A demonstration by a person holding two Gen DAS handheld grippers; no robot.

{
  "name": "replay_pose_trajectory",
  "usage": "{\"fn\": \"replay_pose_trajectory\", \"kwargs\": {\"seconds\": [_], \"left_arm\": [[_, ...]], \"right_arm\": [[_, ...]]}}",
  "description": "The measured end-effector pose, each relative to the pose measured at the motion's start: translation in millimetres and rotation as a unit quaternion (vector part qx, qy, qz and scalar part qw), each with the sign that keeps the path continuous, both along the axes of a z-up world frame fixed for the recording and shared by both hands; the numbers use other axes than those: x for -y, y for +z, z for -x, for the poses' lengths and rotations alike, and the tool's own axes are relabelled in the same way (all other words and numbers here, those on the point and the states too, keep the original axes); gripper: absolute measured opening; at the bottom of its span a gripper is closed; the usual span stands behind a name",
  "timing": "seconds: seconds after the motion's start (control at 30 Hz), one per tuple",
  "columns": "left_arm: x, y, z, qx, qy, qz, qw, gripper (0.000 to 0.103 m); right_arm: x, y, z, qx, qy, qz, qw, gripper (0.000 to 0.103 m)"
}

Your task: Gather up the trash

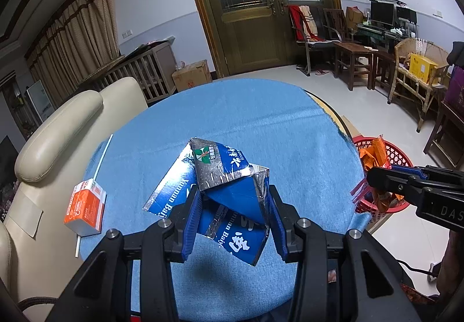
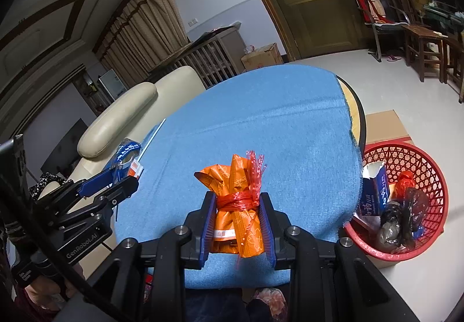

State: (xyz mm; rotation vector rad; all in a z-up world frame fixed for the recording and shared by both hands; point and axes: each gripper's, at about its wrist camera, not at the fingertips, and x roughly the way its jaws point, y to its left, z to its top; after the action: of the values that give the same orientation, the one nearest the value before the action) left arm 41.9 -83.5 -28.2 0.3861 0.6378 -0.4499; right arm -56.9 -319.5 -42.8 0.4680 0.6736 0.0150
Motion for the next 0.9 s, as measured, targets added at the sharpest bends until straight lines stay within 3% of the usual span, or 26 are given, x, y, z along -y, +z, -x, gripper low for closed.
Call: {"fn": "replay_pose_trajectory", "kwargs": {"seconds": [0.9], "left_arm": [[17.2,-10.8,-5.4,-0.007,-0.022,-0.025,0.9994,0.045]], "right_arm": [[20.0,-9.8,9.1,-0.006,-0.024,-0.026,0.999,0.031]]}}
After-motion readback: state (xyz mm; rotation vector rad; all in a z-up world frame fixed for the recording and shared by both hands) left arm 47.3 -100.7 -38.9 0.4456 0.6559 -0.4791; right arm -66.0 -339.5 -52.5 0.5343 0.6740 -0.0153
